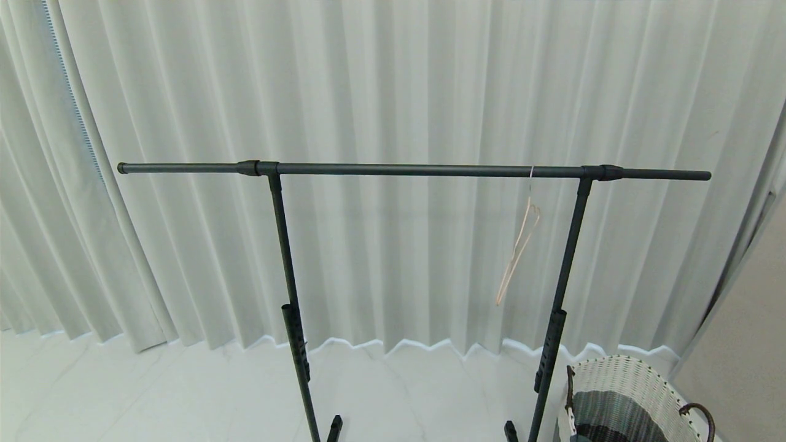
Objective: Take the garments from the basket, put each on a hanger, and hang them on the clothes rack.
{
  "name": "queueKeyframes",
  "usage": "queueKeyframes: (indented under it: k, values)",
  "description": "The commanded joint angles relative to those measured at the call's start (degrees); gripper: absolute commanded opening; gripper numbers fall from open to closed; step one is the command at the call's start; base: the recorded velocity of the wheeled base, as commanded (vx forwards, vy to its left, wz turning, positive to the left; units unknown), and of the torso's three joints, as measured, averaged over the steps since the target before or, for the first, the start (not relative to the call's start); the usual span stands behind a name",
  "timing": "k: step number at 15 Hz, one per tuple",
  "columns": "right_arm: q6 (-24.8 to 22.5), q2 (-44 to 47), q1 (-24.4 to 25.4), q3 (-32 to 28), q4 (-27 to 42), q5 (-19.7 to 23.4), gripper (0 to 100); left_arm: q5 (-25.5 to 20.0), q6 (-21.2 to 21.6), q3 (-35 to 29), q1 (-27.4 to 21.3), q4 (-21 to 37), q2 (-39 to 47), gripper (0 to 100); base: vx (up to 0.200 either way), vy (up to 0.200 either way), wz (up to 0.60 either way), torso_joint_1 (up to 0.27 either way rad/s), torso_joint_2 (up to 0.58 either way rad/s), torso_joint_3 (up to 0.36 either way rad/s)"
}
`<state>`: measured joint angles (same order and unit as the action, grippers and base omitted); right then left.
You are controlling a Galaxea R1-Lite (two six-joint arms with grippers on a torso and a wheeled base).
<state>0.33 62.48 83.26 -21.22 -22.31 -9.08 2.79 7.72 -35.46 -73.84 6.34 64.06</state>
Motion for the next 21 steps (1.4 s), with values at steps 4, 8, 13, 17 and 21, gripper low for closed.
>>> queueKeyframes:
  k: [4, 8, 13, 17, 21]
  values:
    - [0.0, 0.2, 0.0, 0.0, -0.3, -0.1, 0, 0.0, 0.1, 0.1, -0.1, 0.0, 1.0, 0, 0.000, 0.000, 0.00, 0.000, 0.00, 0.000]
    - [0.1, 0.2, 0.0, 0.1, -0.7, -0.1, 0, 0.2, 0.1, 0.2, 0.0, 0.1, 0.8, 0, 0.000, 0.000, 0.00, 0.000, 0.00, 0.000]
    - [0.0, -0.8, -5.2, 0.1, -0.5, -0.4, 100, 3.1, 0.1, 1.4, 0.4, 0.1, 0.4, 0, 0.000, 0.000, 0.00, 0.000, 0.00, 0.000]
    - [0.0, -3.2, -11.3, 0.5, 0.1, -0.2, 100, 11.3, -0.1, 2.2, 1.3, 0.0, 0.5, 0, 0.000, 0.000, 0.00, 0.000, 0.00, 0.000]
    - [0.5, -3.4, -13.3, 2.9, 0.2, 0.0, 100, 13.0, 0.0, -0.6, 10.2, -1.8, 0.5, 0, 0.000, 0.000, 0.00, 0.000, 0.00, 0.000]
